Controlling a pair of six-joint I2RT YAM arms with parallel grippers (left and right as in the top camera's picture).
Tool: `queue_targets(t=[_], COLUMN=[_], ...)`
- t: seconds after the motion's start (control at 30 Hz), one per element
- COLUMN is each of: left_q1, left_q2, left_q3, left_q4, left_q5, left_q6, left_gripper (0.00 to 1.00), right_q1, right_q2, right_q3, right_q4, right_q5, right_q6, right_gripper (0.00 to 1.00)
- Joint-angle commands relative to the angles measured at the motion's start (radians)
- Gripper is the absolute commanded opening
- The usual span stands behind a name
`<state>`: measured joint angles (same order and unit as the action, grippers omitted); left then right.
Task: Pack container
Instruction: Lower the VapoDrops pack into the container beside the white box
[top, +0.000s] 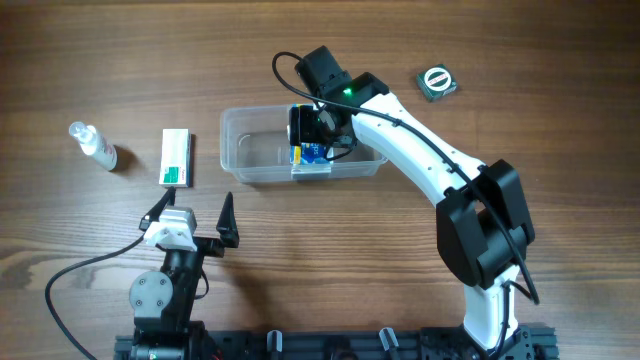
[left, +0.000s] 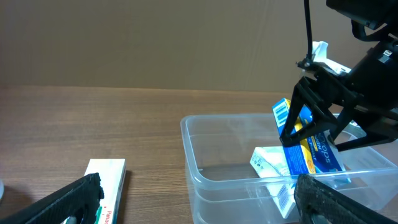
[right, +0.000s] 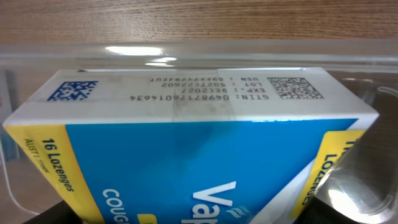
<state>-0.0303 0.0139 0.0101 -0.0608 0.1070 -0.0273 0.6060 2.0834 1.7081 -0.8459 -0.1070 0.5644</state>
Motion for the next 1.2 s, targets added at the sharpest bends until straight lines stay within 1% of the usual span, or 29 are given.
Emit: queue_targets(t=[0.0, 0.57, 0.6, 0.67, 0.7, 0.83, 0.93, 1.03, 1.07, 1.1, 1.17], left_q1=[0.007, 0.007, 0.007, 0.007, 0.007, 0.007, 0.007, 0.007, 0.007, 0.007, 0.007], left_q2=[-0.007, -0.007, -0.007, -0.007, -0.007, -0.007, -0.007, -0.007, -0.007, -0.007, -0.007], left_q3=[-0.005, -0.005, -0.005, -0.005, -0.005, -0.005, -0.005, -0.005, -0.005, -0.005, -0.005], left_q4=[-0.004, -0.004, -0.004, -0.004, -0.004, -0.004, -0.004, -0.004, -0.004, -0.004, -0.004], left_q5=[0.016, 0.016, 0.016, 0.016, 0.016, 0.016, 0.016, 0.016, 0.016, 0.016, 0.016], left_q6=[0.013, 0.013, 0.013, 0.013, 0.013, 0.013, 0.013, 0.013, 0.013, 0.013, 0.013], left_gripper=[1.00, 1.00, 1.00, 1.00, 1.00, 1.00, 1.00, 1.00, 1.00, 1.00, 1.00], right_q1=[0.006, 0.019, 0.019, 0.019, 0.019, 0.019, 0.019, 0.019, 0.019, 0.019, 0.019], right_q2=[0.022, 0.022, 0.022, 0.022, 0.022, 0.022, 0.016, -0.024, -0.052, -0.073, -0.097], right_q3=[-0.006, -0.006, -0.006, -0.006, -0.006, -0.006, 0.003, 0.049, 0.069, 0.079, 0.082], right_q4=[-0.008, -0.026, -0.026, -0.026, -0.026, -0.028, -0.029, -0.043, -0.053, -0.061, -0.059], right_q5=[0.013, 0.010, 0.010, 0.010, 0.010, 0.012, 0.033, 0.033, 0.040, 0.061, 0.074], right_q6=[0.010, -0.015, -0.015, -0.015, -0.016, -0.025, -0.026, -0.041, -0.041, -0.040, -0.040], right_gripper=[0.79, 0.80, 0.81, 0.87, 0.88, 0.89, 0.88, 0.84, 0.81, 0.76, 0.60])
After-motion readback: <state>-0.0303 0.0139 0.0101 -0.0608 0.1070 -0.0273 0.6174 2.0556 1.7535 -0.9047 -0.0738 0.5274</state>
